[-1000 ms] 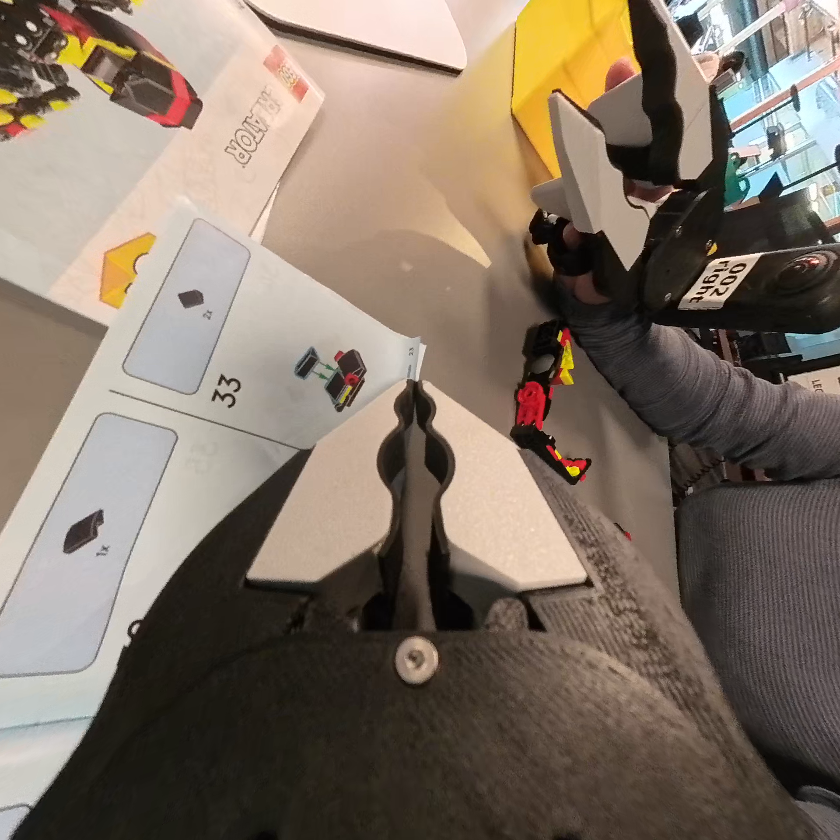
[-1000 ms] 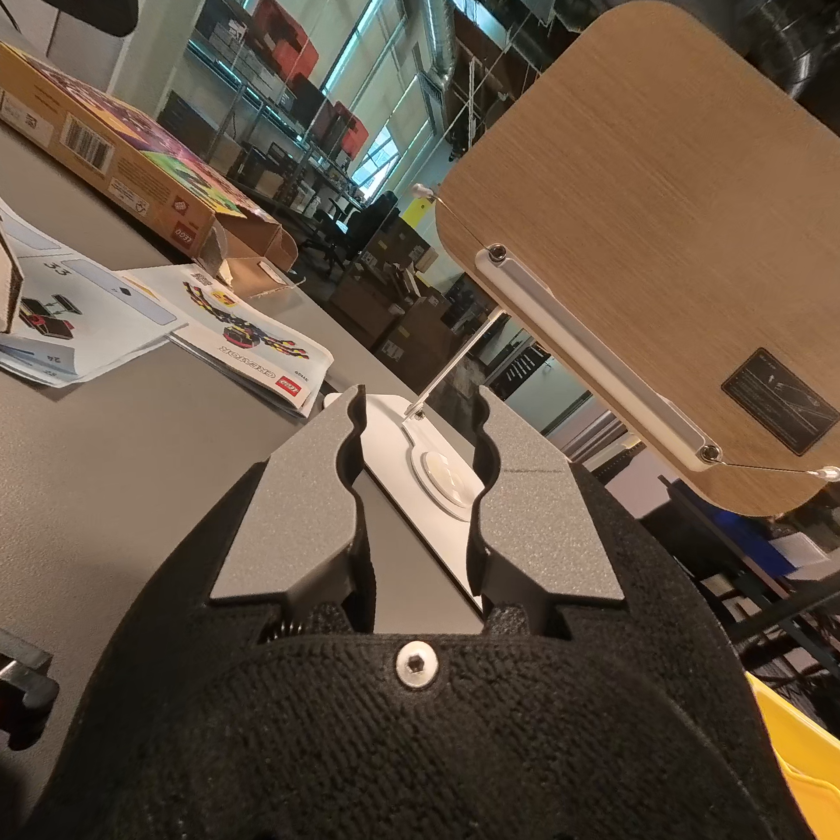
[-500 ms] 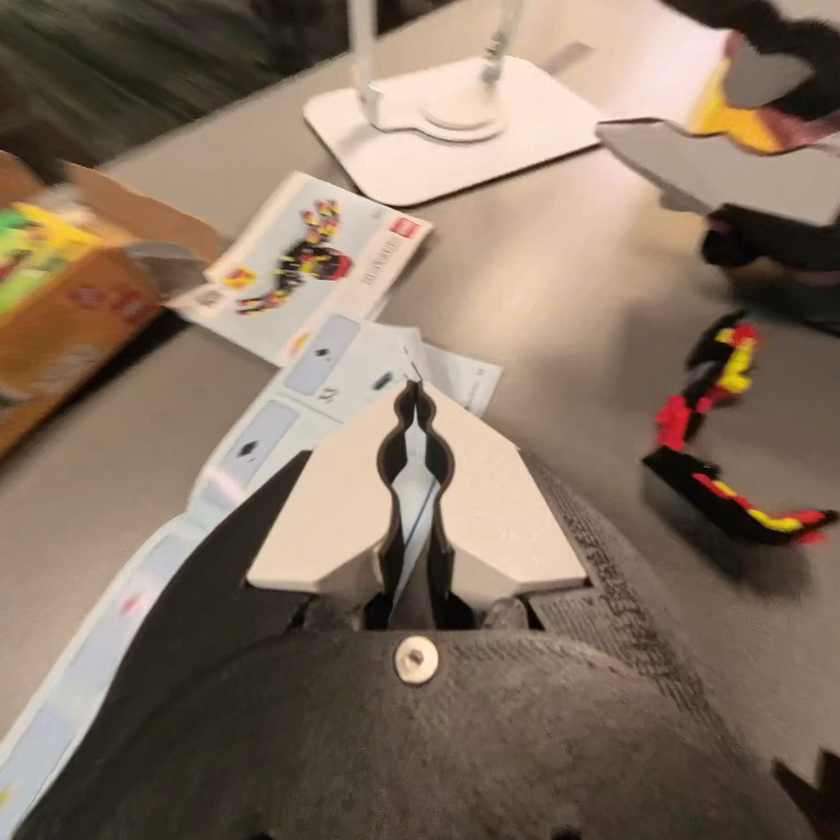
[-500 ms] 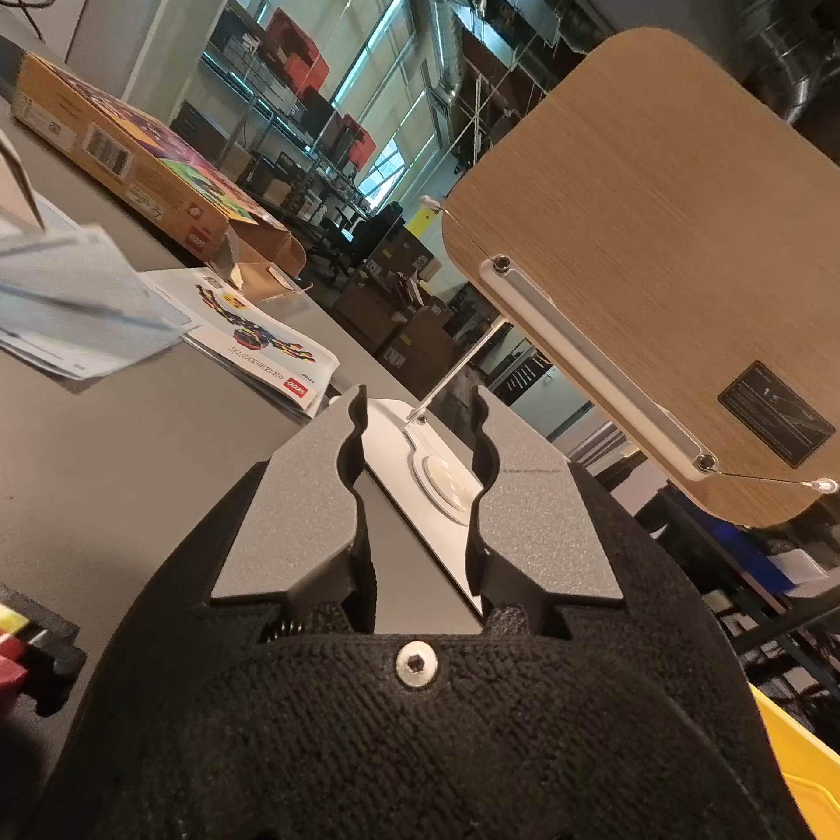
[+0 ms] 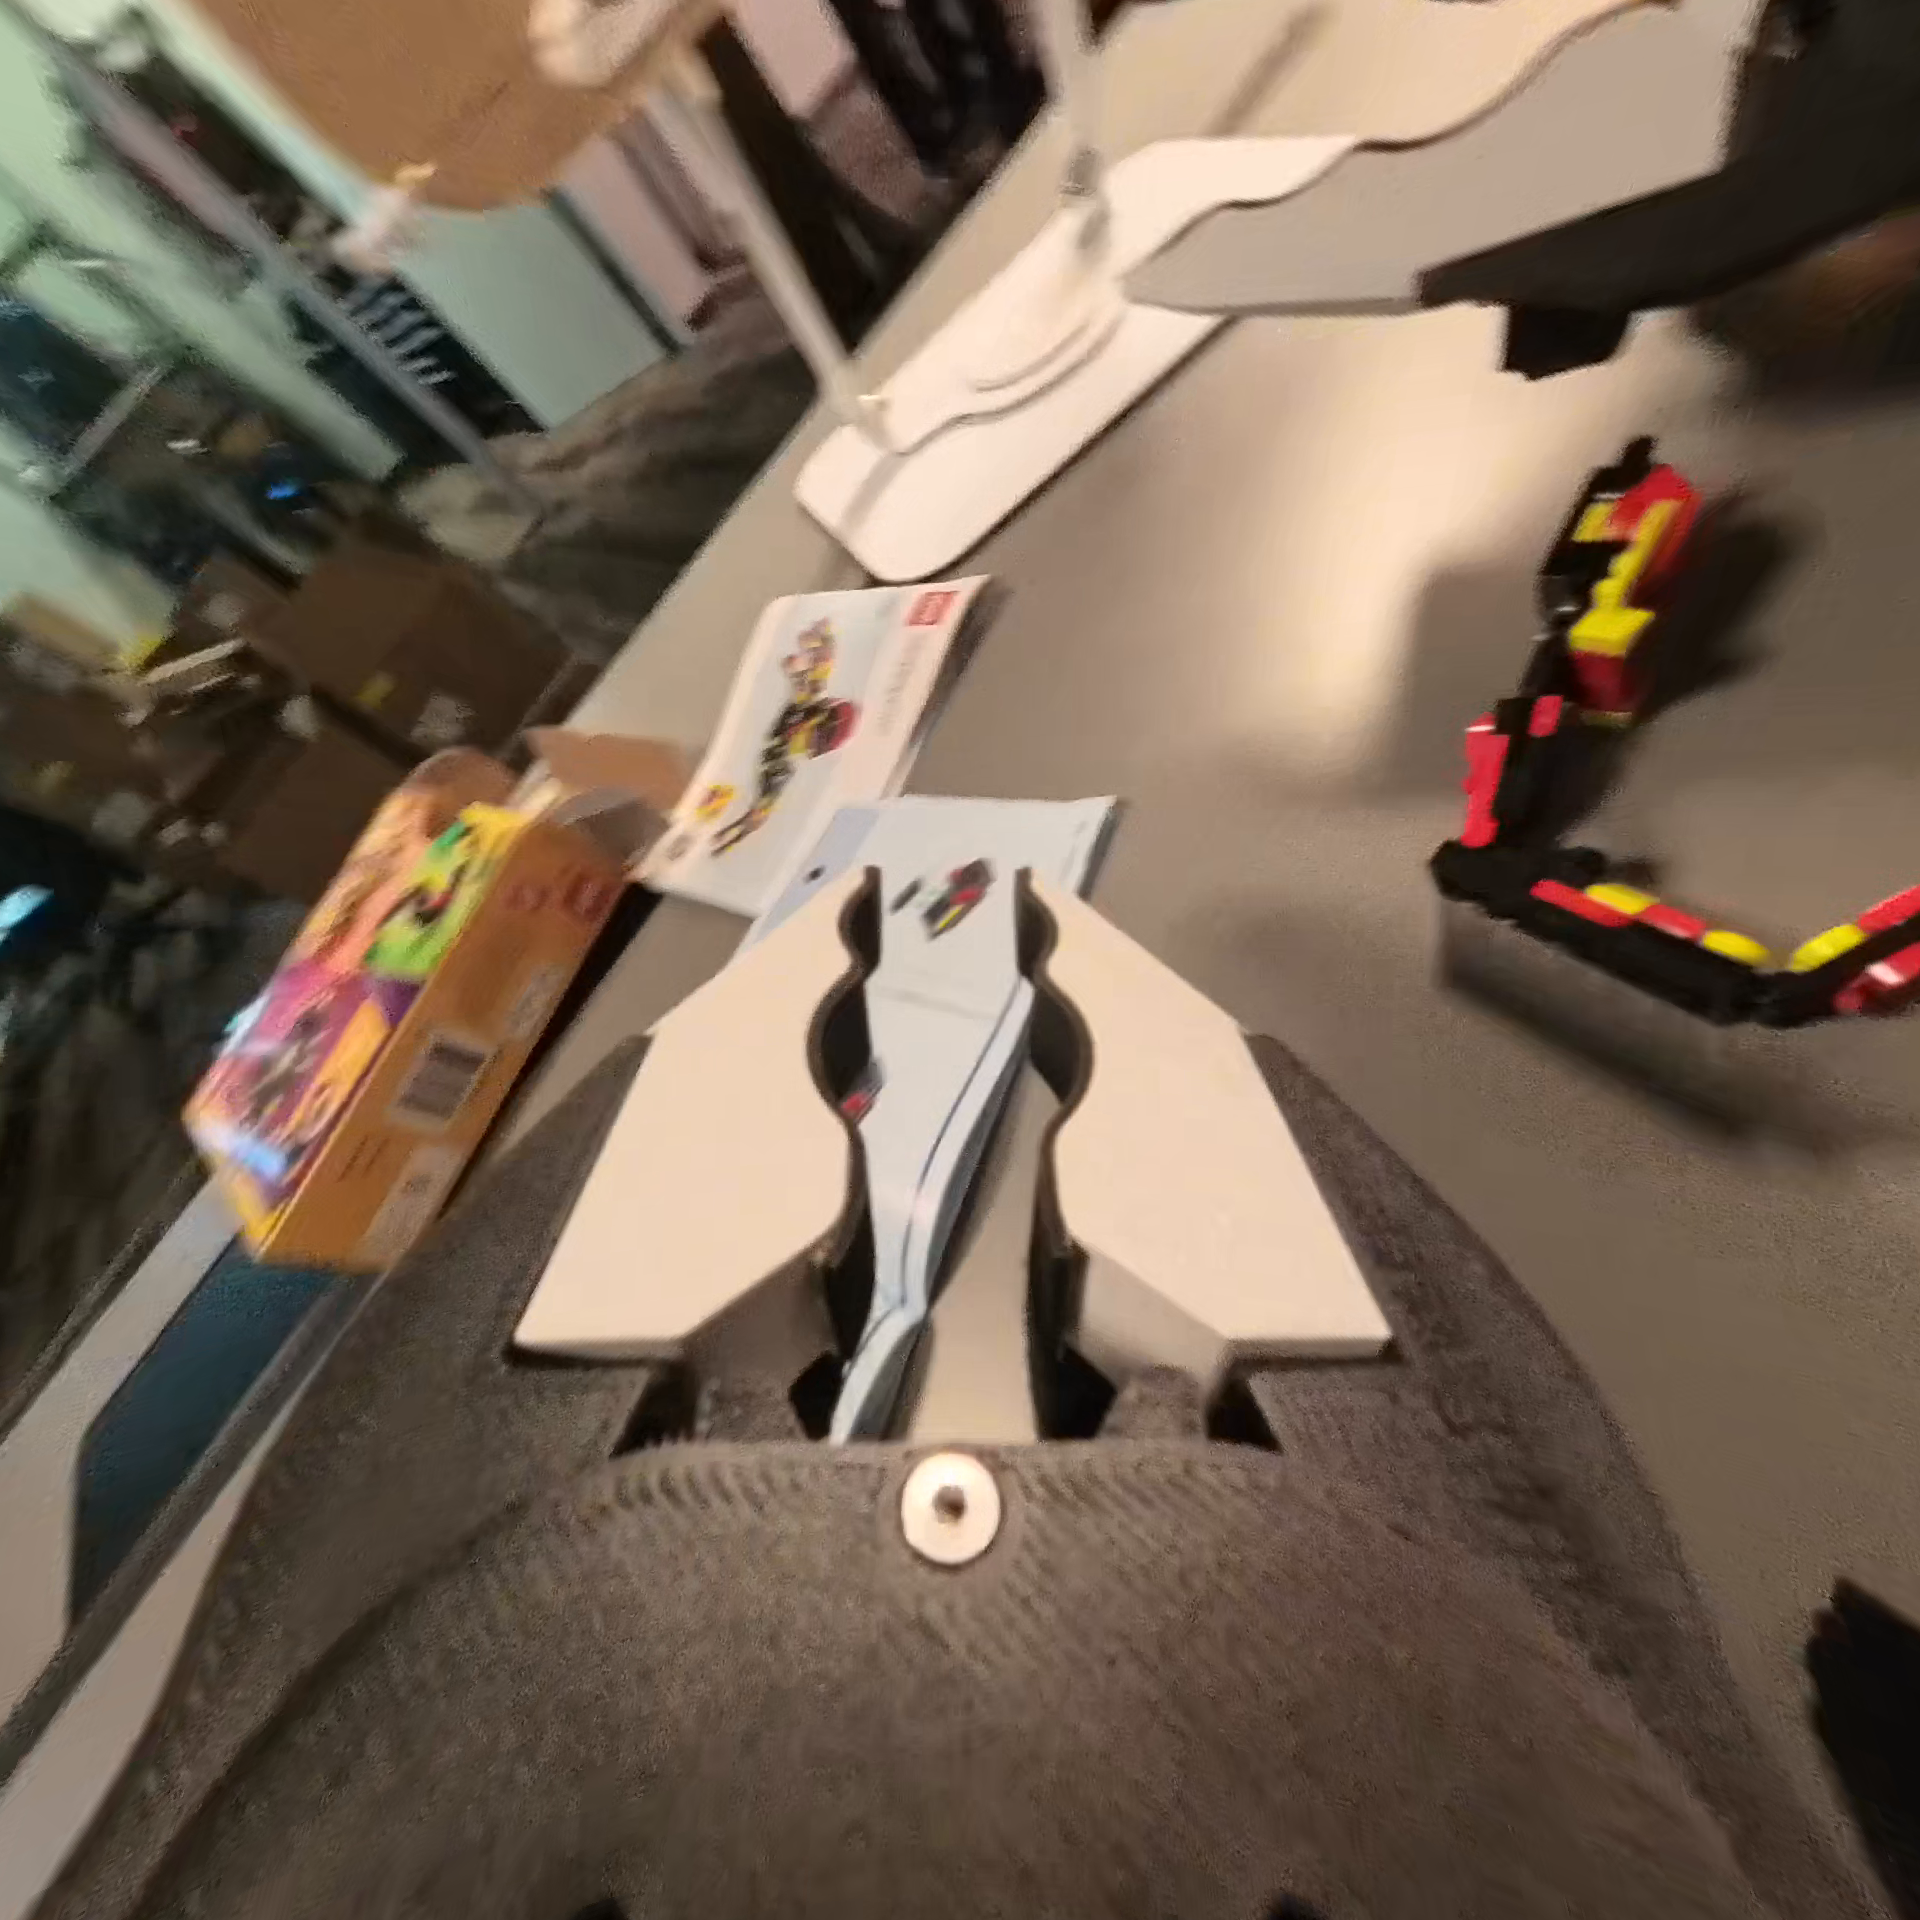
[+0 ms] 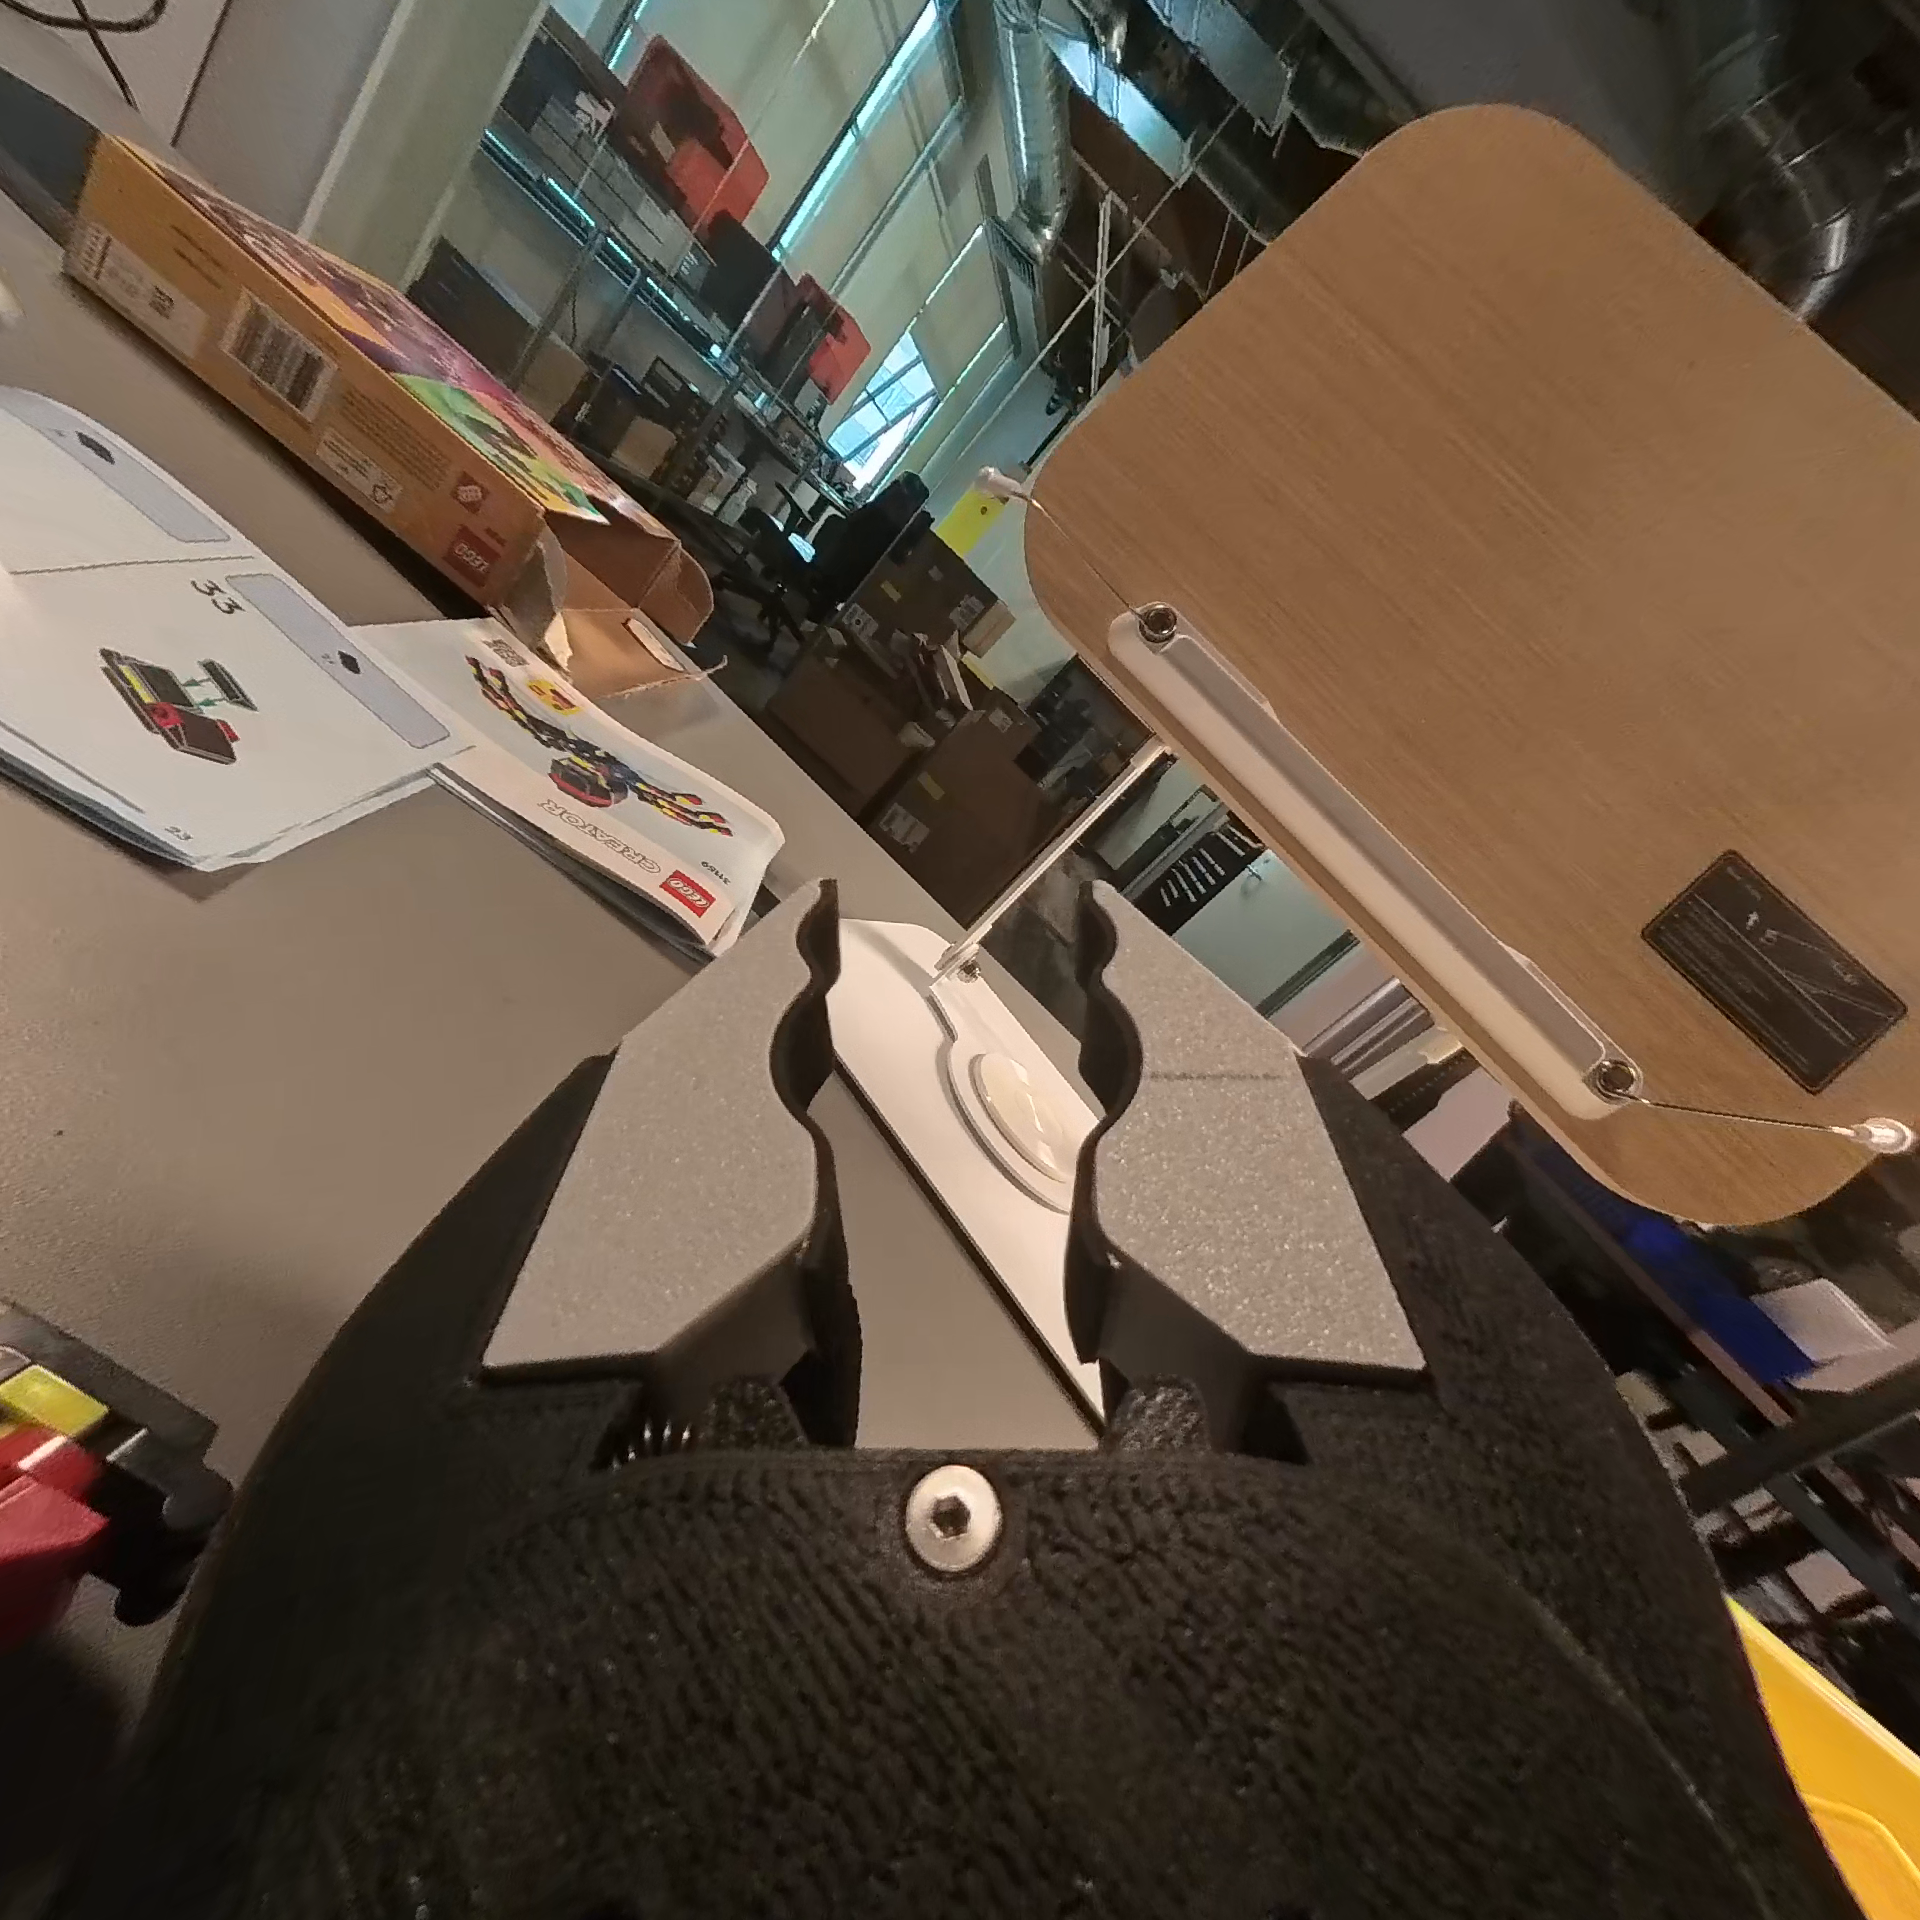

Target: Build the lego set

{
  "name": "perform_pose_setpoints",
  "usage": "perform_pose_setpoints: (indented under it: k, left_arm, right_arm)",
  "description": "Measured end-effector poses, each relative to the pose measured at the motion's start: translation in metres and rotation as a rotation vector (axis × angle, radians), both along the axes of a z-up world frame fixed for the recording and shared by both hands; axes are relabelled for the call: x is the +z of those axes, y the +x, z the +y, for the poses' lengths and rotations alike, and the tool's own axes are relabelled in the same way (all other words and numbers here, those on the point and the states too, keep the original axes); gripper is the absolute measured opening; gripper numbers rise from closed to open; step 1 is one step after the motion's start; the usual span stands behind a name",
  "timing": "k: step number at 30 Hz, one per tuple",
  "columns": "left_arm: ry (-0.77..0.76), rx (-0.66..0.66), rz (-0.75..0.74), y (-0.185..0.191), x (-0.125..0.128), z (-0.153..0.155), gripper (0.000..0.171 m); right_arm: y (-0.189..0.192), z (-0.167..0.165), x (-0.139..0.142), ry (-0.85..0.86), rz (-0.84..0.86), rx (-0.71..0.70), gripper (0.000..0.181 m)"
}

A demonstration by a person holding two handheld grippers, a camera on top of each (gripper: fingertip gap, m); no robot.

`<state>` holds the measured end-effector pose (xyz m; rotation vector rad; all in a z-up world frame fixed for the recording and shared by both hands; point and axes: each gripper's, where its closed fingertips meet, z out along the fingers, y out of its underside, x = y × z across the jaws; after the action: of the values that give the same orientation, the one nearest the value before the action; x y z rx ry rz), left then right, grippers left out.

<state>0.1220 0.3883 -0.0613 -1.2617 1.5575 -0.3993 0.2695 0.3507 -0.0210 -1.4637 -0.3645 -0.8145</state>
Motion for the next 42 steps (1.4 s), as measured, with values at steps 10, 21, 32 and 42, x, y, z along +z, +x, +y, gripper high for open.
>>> perform_pose_setpoints:
  k: [10, 21, 32, 42]
  left_arm:
    - [-0.404, -0.193, 0.191, 0.038, -0.043, -0.005, 0.022]
    - [-0.551, -0.180, 0.229, 0.037, -0.055, 0.001, 0.014]
    - [-0.610, -0.196, 0.232, 0.036, -0.055, -0.002, 0.000]
    - [-0.374, -0.082, 0.121, 0.033, -0.041, 0.010, 0.000]
  right_arm:
    - [0.001, 0.001, -0.002, -0.005, 0.018, 0.005, 0.044]
    - [0.000, 0.002, -0.003, -0.014, 0.009, 0.005, 0.044]
    - [-0.001, 0.003, -0.004, -0.018, 0.003, 0.005, 0.044]
    - [0.000, 0.002, -0.003, -0.016, 0.009, 0.010, 0.044]
